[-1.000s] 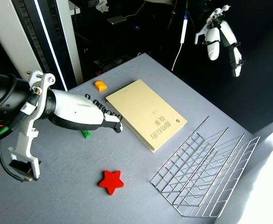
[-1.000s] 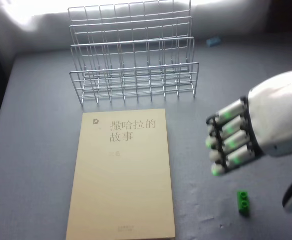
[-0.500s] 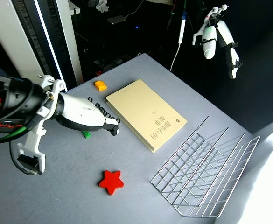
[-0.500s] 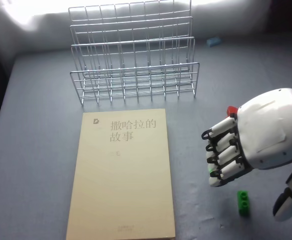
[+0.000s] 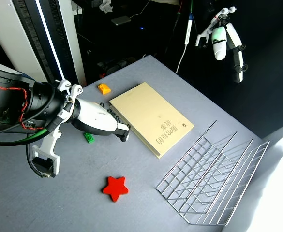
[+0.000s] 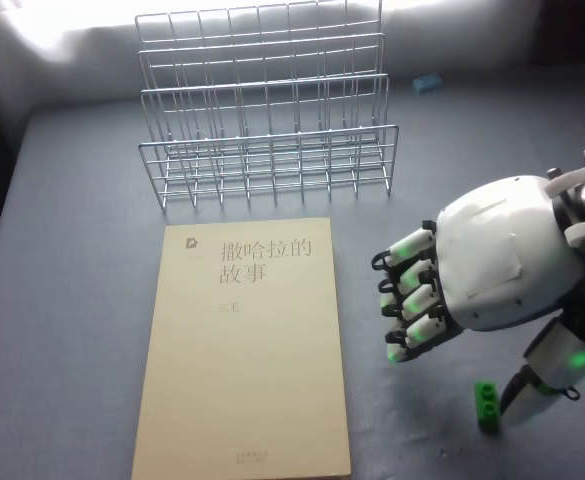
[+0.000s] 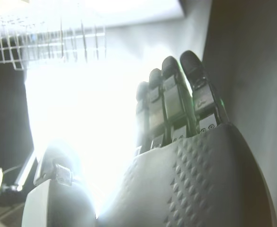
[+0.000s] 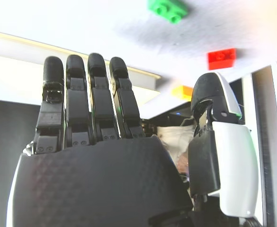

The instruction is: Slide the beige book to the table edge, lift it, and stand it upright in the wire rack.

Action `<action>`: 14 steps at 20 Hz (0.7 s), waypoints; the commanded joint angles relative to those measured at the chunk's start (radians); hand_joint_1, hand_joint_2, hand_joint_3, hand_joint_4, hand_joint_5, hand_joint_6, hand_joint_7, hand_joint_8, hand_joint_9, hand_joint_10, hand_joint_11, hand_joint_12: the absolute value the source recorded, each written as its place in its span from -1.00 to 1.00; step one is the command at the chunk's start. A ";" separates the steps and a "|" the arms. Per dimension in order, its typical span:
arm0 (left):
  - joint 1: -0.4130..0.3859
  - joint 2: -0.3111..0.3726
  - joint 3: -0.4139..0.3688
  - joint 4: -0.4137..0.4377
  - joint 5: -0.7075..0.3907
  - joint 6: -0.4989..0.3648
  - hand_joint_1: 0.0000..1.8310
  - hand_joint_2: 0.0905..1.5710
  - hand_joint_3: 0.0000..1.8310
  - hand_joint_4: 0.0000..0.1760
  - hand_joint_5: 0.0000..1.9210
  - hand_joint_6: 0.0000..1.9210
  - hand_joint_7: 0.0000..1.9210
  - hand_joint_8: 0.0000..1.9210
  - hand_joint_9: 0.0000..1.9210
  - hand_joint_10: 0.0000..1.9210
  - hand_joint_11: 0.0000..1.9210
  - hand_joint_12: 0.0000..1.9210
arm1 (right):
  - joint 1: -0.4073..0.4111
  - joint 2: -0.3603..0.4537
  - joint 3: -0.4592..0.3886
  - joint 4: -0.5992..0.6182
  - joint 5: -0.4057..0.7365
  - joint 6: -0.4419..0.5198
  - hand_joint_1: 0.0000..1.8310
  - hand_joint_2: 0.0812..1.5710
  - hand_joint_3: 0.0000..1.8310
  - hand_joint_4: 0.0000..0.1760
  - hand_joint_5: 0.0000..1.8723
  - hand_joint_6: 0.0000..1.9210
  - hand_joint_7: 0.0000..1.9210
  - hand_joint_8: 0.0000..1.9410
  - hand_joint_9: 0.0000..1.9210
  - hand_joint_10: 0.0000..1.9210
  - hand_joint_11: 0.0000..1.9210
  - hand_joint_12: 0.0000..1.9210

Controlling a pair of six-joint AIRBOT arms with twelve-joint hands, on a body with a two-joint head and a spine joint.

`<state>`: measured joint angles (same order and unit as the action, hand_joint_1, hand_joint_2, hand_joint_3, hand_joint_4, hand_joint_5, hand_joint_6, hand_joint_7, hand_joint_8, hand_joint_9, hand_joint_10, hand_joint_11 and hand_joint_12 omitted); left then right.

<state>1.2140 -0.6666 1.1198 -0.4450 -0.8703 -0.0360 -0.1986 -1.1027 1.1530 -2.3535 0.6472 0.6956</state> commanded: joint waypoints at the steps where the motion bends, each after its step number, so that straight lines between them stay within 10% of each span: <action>1: 0.001 0.013 0.008 -0.033 -0.112 -0.017 -0.84 0.42 -1.00 -1.00 -0.70 -1.00 -0.69 -1.00 -0.68 -1.00 -1.00 -0.32 | -0.001 0.002 0.002 0.030 -0.034 0.007 -0.79 0.35 -1.00 -1.00 -0.65 -1.00 -0.66 -1.00 -0.69 -1.00 -1.00 -0.13; 7: -0.002 0.027 -0.003 -0.050 -0.090 -0.147 -0.86 0.42 -1.00 -1.00 -0.70 -1.00 -0.71 -1.00 -0.71 -1.00 -1.00 -0.33 | -0.029 -0.053 0.005 0.023 -0.068 0.058 -0.87 0.37 -1.00 -1.00 -0.65 -1.00 -0.65 -1.00 -0.67 -1.00 -1.00 -0.09; 14: 0.030 0.015 0.029 0.077 -0.046 -0.100 -0.86 0.45 -1.00 -1.00 -0.69 -1.00 -0.66 -0.99 -0.66 -0.99 -1.00 -0.26 | -0.034 -0.093 0.010 0.020 -0.114 0.070 -0.83 0.37 -1.00 -1.00 -0.65 -0.99 -0.66 -1.00 -0.69 -0.99 -1.00 -0.17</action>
<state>1.2476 -0.6556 1.1378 -0.3302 -0.8379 -0.1318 -0.2325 -1.1995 1.1618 -2.3611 0.5671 0.7616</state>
